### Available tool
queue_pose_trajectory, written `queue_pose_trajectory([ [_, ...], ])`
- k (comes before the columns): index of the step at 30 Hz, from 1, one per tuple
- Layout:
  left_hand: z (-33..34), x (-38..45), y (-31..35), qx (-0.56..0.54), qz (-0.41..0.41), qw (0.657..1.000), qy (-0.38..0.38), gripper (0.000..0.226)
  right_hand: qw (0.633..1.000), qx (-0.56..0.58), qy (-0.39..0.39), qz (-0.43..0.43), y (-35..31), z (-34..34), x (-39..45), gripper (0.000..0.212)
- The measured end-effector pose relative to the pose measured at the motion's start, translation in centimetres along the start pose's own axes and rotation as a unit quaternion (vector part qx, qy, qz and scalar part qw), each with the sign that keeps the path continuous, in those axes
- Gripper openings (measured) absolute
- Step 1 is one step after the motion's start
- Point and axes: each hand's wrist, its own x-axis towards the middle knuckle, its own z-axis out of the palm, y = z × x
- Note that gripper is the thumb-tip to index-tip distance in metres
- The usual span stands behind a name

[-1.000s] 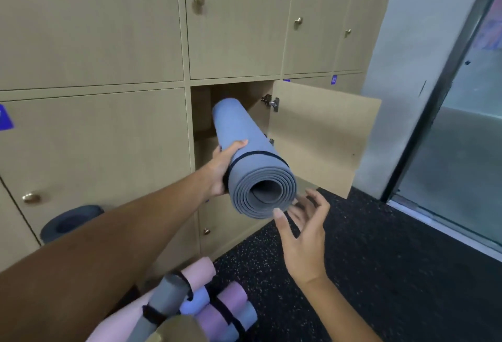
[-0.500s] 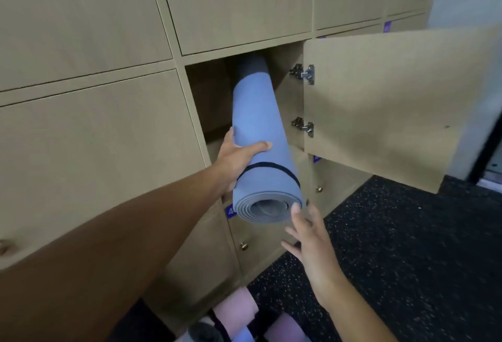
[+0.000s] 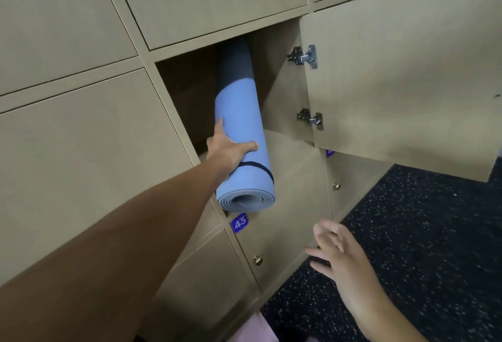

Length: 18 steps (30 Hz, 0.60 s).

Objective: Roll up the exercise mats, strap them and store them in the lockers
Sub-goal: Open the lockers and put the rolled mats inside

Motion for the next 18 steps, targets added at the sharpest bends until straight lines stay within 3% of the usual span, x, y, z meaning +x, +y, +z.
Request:
queue_pose_trajectory([
  [11, 0.8, 5.6, -1.3, 0.096, -0.010, 0.995, 0.035, 0.117, 0.999, -0.047, 0.009, -0.002, 0.7, -1.9, 1.8, 0.044],
  [15, 1.5, 7.4, -3.5, 0.133, -0.001, 0.990, 0.039, 0.118, 0.996, -0.087, 0.020, -0.011, 1.5, -2.7, 2.5, 0.059],
  [18, 2.3, 8.6, -4.9, 0.150, 0.005, 0.987, 0.055, 0.117, 0.994, -0.102, 0.038, -0.016, 1.8, -3.5, 3.1, 0.058],
])
